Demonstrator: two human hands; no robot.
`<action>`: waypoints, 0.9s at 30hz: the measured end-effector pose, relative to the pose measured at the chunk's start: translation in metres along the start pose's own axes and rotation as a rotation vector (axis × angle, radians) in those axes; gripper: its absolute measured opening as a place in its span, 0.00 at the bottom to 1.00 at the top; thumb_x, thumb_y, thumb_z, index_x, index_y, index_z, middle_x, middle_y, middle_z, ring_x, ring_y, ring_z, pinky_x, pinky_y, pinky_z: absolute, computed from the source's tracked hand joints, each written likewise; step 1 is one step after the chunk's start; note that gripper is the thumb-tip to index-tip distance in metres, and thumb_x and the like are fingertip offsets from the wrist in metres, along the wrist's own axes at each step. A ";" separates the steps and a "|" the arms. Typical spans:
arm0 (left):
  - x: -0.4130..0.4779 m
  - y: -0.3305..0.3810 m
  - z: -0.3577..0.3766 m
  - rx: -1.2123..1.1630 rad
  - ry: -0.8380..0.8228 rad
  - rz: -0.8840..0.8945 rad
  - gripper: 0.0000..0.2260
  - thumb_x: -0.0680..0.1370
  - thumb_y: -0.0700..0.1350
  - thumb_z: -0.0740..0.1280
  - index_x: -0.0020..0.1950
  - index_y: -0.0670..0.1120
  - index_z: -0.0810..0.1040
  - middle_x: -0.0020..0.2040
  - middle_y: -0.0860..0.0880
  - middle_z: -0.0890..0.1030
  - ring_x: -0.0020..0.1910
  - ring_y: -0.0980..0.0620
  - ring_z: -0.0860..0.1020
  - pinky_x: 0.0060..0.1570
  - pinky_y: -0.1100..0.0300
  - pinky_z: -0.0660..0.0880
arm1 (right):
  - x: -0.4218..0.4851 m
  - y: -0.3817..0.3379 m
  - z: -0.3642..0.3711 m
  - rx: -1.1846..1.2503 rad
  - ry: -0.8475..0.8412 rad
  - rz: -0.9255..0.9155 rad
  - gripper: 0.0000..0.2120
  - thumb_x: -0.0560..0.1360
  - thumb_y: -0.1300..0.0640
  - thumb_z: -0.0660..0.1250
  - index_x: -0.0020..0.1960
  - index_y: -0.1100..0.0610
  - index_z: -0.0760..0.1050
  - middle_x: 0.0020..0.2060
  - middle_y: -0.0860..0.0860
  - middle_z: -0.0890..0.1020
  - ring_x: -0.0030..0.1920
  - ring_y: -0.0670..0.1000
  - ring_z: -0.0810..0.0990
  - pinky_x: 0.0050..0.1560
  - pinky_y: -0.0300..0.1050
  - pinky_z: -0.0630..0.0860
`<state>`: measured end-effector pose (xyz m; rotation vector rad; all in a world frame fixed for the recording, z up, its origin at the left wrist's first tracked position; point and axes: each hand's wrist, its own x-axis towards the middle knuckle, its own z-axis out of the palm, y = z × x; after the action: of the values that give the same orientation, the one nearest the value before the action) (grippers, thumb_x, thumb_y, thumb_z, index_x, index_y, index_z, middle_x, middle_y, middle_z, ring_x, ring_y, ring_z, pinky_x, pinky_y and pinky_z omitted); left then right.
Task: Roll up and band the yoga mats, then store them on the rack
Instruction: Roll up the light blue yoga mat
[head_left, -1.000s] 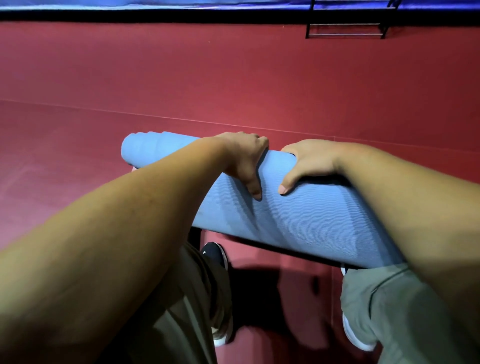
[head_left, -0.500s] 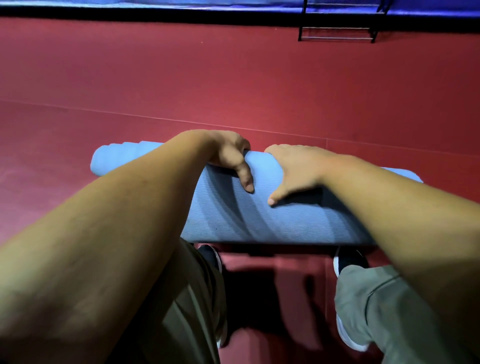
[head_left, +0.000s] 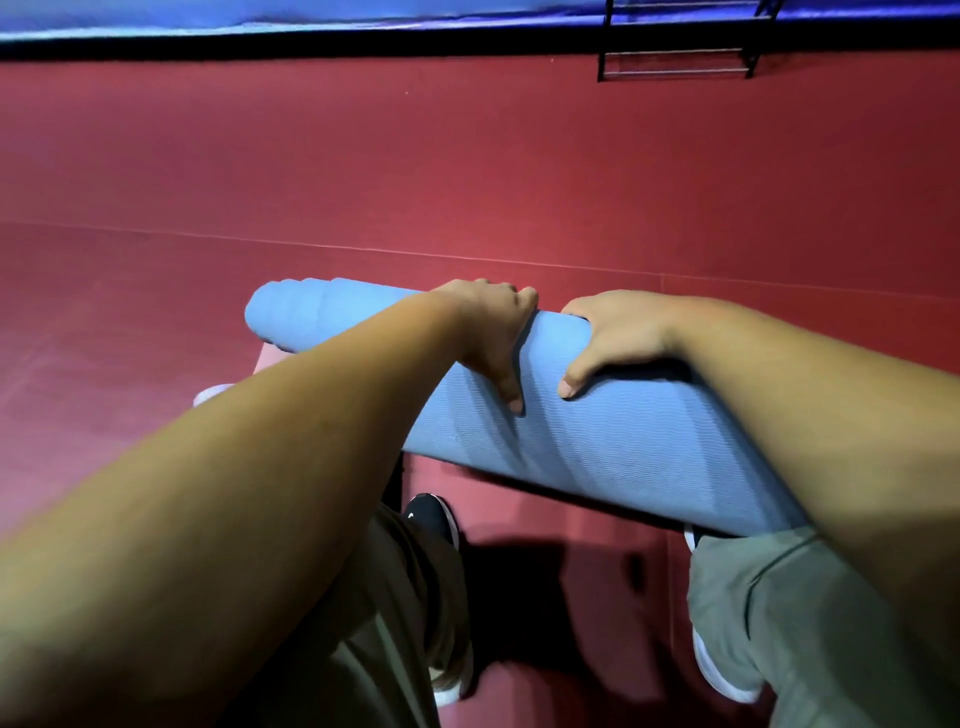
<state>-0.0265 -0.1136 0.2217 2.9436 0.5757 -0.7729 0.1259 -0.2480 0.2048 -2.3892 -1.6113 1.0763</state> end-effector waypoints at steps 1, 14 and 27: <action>0.001 0.000 0.000 -0.024 0.000 -0.002 0.55 0.52 0.75 0.82 0.71 0.51 0.68 0.63 0.51 0.78 0.61 0.45 0.77 0.58 0.49 0.76 | 0.000 0.001 0.001 0.016 -0.018 0.004 0.34 0.59 0.36 0.84 0.60 0.43 0.77 0.52 0.42 0.84 0.51 0.47 0.84 0.56 0.52 0.82; 0.012 -0.011 -0.003 -0.267 -0.060 -0.008 0.33 0.57 0.68 0.81 0.57 0.58 0.77 0.51 0.57 0.82 0.50 0.52 0.81 0.56 0.49 0.81 | 0.004 -0.001 -0.005 -0.174 -0.097 -0.032 0.60 0.53 0.27 0.83 0.78 0.42 0.62 0.70 0.44 0.75 0.67 0.51 0.77 0.70 0.56 0.75; 0.005 -0.012 -0.007 -0.323 -0.085 0.025 0.41 0.64 0.68 0.80 0.72 0.56 0.73 0.63 0.53 0.80 0.61 0.48 0.79 0.63 0.47 0.77 | -0.005 0.003 -0.008 -0.102 0.003 0.006 0.40 0.54 0.31 0.84 0.61 0.42 0.75 0.54 0.42 0.82 0.52 0.47 0.82 0.55 0.51 0.81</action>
<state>-0.0234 -0.1002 0.2265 2.6061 0.5929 -0.7218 0.1317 -0.2516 0.2120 -2.4589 -1.6985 1.0154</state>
